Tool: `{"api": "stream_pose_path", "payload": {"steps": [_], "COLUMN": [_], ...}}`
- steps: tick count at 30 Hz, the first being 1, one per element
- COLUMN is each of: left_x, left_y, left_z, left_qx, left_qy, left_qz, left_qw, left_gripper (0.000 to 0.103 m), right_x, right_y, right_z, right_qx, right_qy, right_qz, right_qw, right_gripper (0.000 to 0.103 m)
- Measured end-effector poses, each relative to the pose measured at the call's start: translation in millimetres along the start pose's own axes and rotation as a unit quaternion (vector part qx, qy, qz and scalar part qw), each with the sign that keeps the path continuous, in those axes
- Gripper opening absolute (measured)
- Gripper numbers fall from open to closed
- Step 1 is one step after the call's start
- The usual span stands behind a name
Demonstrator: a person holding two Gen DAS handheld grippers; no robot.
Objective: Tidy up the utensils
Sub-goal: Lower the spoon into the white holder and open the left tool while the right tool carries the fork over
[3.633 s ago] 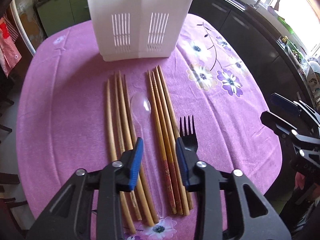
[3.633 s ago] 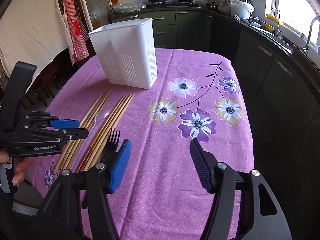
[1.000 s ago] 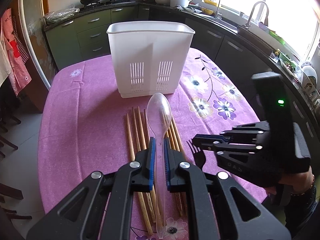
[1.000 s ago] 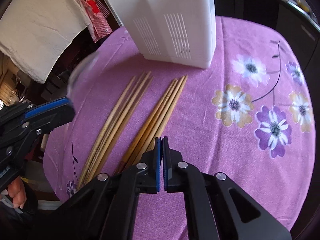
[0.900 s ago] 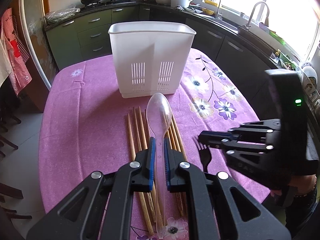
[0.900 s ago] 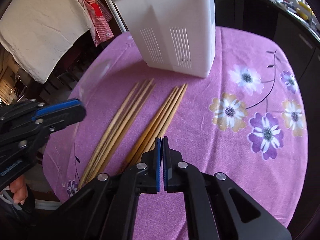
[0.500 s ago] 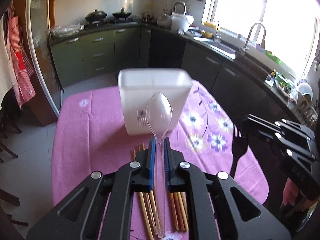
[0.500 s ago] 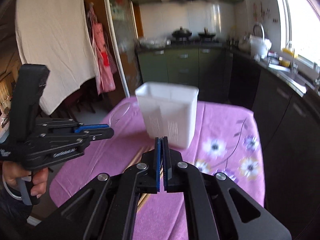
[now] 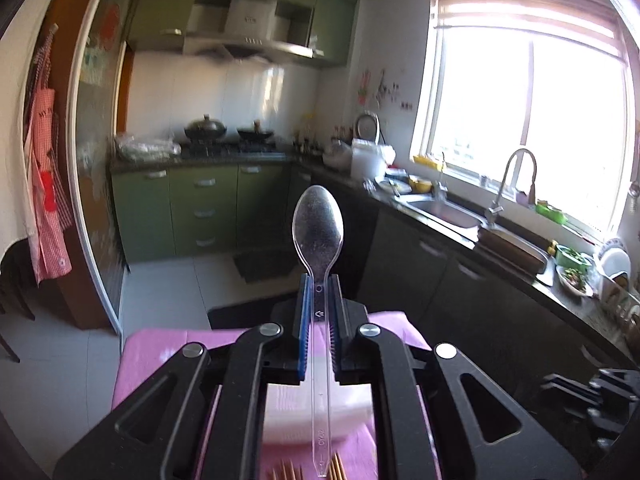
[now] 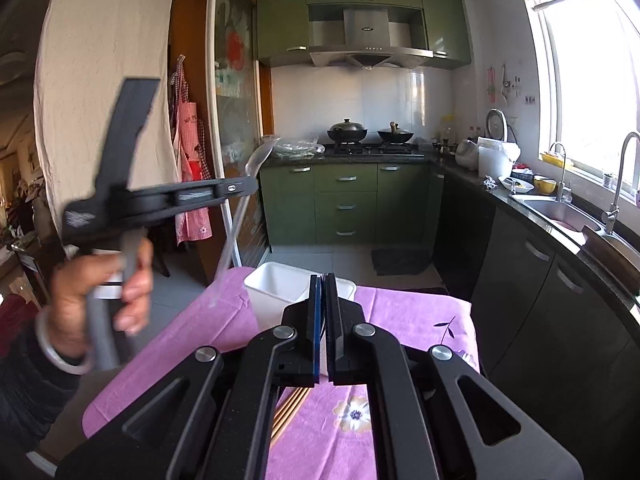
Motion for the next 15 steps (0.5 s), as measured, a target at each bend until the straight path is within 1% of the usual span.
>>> {"api": "stream_pose_path", "payload": {"steps": [1,4,5,10,15], "left_x": [9.5,26.4,33.6,56.1,57.9], "left_y": [1.5,4.2,6.5,23.3,39.6], "left_z": [1.8,2.8,2.8,5.9,9.6], "left_qx": [0.003,0.017,0.021,0.012,0.017], "left_qy": [-0.002,-0.015,-0.016,-0.016,-0.019], "left_qz": [-0.022,-0.069,-0.079,-0.077,-0.052], "left_qw": [0.9998,0.9973,0.9965,0.9968,0.9983], "left_gripper": [0.008,0.008,0.008,0.008,0.009], "right_x": [1.0,3.3,3.9,9.6,21.0], "right_y": [-1.6,-4.7,-5.4,-6.7,-10.4], "right_z": [-1.3,-4.8,-5.5,-8.4,-7.8], "right_qx": [-0.002,-0.003,-0.004,-0.007,-0.008], "right_qy": [0.004,0.008,0.01,0.015,0.016], "right_qz": [-0.002,-0.003,-0.004,-0.002,0.0], "right_qw": [1.0,1.0,1.0,1.0,1.0], "right_gripper": [0.003,0.003,0.003,0.003,0.003]}}
Point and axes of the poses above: each gripper's, at about its wrist camera, not at the fingertips, and x roughly the way its jaws point, z to its left, y to its underside, the point moved 1 cm from there along x, roughly the way its jaws point, and after that the axes turned 2 degrees about -z, right-handed, at the moved point
